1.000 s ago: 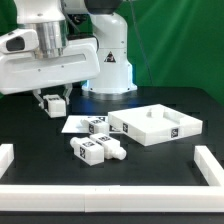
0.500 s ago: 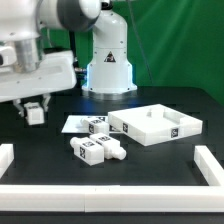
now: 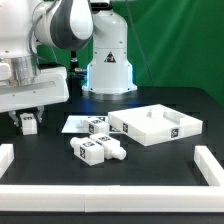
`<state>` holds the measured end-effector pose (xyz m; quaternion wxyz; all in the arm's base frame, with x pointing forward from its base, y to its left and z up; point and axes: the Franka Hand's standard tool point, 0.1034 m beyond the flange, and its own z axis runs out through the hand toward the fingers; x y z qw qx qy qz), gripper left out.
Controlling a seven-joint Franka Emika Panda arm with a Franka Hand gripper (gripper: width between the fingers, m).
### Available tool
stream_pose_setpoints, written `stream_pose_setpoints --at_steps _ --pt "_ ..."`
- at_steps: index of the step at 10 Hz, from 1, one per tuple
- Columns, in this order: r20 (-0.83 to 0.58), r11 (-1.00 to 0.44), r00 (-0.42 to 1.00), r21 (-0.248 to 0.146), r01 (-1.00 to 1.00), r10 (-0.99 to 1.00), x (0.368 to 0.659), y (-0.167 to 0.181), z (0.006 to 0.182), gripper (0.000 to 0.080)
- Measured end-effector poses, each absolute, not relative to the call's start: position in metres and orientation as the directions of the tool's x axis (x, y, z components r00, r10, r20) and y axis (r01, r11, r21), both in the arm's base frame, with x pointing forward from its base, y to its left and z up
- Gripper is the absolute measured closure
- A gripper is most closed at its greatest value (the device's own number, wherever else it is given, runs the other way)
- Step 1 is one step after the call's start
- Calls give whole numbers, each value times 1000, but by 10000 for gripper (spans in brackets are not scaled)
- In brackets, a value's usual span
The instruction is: Assemble one leg
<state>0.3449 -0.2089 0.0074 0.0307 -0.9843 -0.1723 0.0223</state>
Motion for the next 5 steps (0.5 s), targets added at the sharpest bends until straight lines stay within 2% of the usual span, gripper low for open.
stream_pose_setpoints --at_steps 1,2,3,4,5 --pt "-33 -939 940 -68 336 339 345 -210 7 517" --pt "-34 -939 940 -68 336 339 345 -209 7 444" --pt "-34 -939 940 -68 337 339 344 -209 7 444" --pt "-34 -939 940 -73 337 340 345 -209 8 267" --pt "-62 -946 950 -125 298 308 354 -198 21 267"
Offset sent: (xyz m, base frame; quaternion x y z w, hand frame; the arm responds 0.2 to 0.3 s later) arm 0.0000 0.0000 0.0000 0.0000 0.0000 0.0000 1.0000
